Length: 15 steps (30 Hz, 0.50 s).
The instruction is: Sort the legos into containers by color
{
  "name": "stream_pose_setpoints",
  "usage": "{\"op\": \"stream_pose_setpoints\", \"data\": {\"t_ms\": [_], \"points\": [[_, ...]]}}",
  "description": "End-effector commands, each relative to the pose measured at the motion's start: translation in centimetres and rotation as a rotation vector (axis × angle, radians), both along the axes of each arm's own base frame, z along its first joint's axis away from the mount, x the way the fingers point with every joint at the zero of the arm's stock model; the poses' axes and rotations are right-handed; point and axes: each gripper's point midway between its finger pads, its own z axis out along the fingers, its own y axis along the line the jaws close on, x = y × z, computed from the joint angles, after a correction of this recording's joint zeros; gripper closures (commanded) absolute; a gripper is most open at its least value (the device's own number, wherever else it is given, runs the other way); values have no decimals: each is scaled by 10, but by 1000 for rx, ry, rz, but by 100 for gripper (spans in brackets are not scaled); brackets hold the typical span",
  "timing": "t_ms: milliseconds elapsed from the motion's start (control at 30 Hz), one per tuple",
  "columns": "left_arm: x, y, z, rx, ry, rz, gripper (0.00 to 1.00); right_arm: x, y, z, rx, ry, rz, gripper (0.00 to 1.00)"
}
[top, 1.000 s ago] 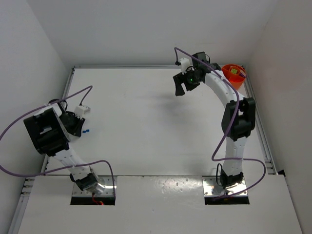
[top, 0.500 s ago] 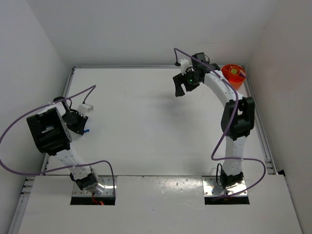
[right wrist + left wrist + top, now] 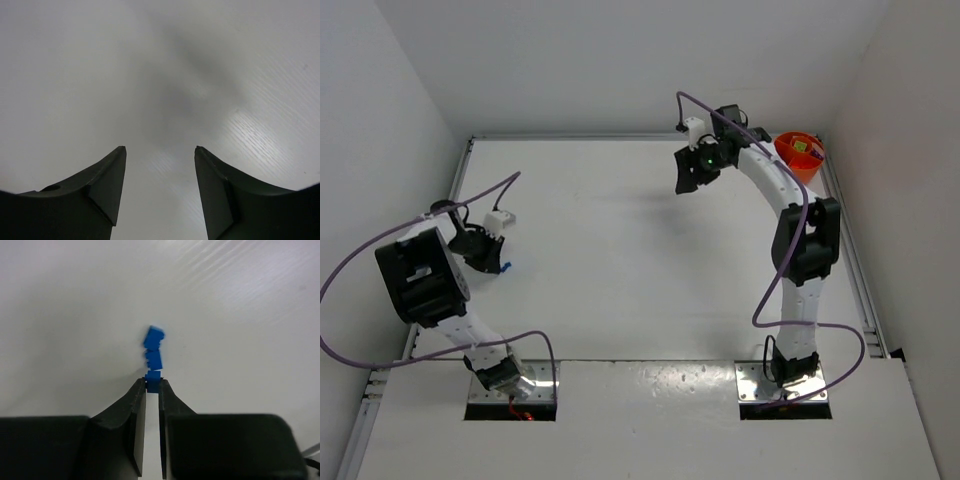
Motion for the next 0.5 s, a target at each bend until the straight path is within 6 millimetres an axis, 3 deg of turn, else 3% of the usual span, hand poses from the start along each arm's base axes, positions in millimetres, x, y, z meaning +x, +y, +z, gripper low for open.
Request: {"op": "stream_pose_setpoints", "data": {"t_ms": [0, 133, 200, 233, 300, 333, 400, 433, 467], "points": [[22, -39, 62, -154, -207, -62, 93, -9, 36, 25, 184, 34, 92, 43], [35, -90, 122, -327, -352, -118, 93, -34, 69, 35, 365, 162, 120, 43], [34, -119, 147, -400, -382, -144, 93, -42, 82, 53, 479, 195, 153, 43], [40, -131, 160, -437, -428, -164, 93, -54, 93, 59, 552, 280, 162, 43], [45, -151, 177, -484, -465, -173, 94, -55, 101, 70, 633, 301, 183, 43], [48, -170, 191, -519, -498, -186, 94, -65, 105, 75, 698, 404, 174, 43], [50, -190, 202, -553, -527, -207, 94, -69, 110, 79, 773, 490, 176, 43], [44, -211, 203, -597, -498, -217, 94, -72, 117, 80, 825, 493, 238, 43], [52, -219, 214, -590, -558, -246, 94, -73, 119, 80, 847, 586, 197, 43]]}}
